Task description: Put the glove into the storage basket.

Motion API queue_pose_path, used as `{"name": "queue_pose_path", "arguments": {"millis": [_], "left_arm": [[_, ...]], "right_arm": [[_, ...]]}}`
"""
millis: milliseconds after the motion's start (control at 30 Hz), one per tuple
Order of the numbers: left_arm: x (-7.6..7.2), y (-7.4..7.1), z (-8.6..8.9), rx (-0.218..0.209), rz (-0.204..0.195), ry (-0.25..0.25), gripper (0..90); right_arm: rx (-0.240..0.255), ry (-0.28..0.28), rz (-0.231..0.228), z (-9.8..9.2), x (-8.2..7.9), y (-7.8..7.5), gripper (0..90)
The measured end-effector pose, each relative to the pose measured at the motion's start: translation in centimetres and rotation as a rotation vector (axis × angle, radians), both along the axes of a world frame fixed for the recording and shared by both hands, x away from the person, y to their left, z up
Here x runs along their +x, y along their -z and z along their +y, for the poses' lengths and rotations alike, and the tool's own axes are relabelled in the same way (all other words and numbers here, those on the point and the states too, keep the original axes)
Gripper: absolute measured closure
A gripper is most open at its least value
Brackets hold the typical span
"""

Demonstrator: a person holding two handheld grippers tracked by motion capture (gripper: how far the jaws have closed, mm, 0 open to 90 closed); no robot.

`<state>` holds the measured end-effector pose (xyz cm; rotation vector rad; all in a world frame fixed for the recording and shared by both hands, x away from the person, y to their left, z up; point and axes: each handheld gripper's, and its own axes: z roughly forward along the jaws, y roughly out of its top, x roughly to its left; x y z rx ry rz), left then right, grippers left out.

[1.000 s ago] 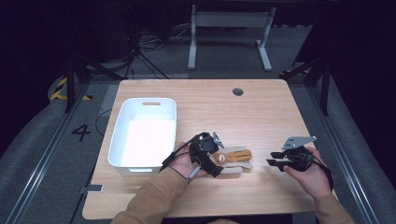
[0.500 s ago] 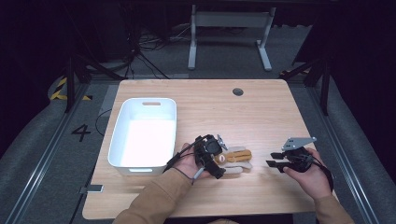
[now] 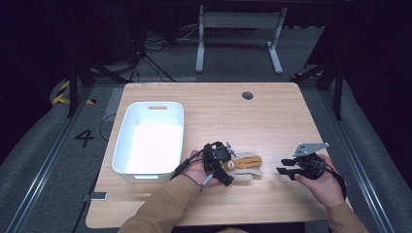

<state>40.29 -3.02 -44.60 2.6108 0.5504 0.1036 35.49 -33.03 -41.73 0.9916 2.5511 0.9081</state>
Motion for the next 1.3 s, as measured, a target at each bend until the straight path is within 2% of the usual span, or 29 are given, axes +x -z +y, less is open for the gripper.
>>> {"name": "queue_pose_path", "arguments": {"millis": [267, 433, 500, 833, 967, 1033, 1133, 1300], "left_arm": [[0.3, 0.7, -0.1, 0.009, 0.027, -0.001, 0.0], [0.2, 0.8, -0.1, -0.005, 0.011, 0.000, 0.0], [0.1, 1.0, -0.1, -0.002, -0.012, 0.006, 0.0], [0.0, 1.3, 0.3, -0.049, -0.031, 0.031, 0.0], [-0.1, 1.0, 0.1, -0.027, -0.022, 0.018, 0.8], [-0.2, 0.9, 0.1, -0.028, -0.021, 0.022, 4.6], [-0.2, 0.5, 0.3, -0.025, -0.020, 0.024, 16.1], [-0.5, 0.1, 0.3, -0.016, -0.015, 0.021, 30.1]], "right_arm": [[0.004, 0.001, 0.006, 0.0, 0.0, 0.1, 58.4], [0.006, 0.001, 0.007, 0.0, 0.0, 0.1, 58.2], [0.007, 0.003, 0.009, 0.0, 0.0, 0.2, 57.9], [0.009, 0.002, 0.006, 0.0, 0.1, 0.3, 56.9], [0.007, 0.001, 0.008, 0.0, 0.1, 0.4, 56.6], [0.007, 0.002, 0.010, 0.0, 0.1, 0.4, 56.6], [0.006, 0.002, 0.011, 0.1, 0.1, 0.5, 56.5], [0.006, 0.001, 0.015, 0.2, 0.1, 0.5, 56.2]]}}
